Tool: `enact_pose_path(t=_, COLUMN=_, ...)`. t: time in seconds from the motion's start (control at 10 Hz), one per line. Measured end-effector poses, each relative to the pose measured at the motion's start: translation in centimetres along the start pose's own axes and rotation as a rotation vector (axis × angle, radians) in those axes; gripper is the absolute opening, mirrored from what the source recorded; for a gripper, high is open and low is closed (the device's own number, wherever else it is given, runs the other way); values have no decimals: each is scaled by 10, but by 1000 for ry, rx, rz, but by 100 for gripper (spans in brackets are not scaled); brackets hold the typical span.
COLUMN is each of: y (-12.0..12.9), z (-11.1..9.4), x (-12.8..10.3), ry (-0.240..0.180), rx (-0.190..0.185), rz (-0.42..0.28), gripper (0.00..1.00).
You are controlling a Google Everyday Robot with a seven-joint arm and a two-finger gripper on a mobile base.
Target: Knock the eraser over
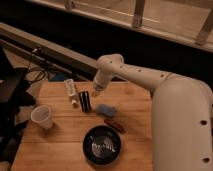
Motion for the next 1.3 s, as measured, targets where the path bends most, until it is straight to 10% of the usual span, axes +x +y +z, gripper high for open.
enact_pose_path(t=1.3, y=9, z=10, x=-19, ry=50, rx=-17, rz=-22, gripper=0)
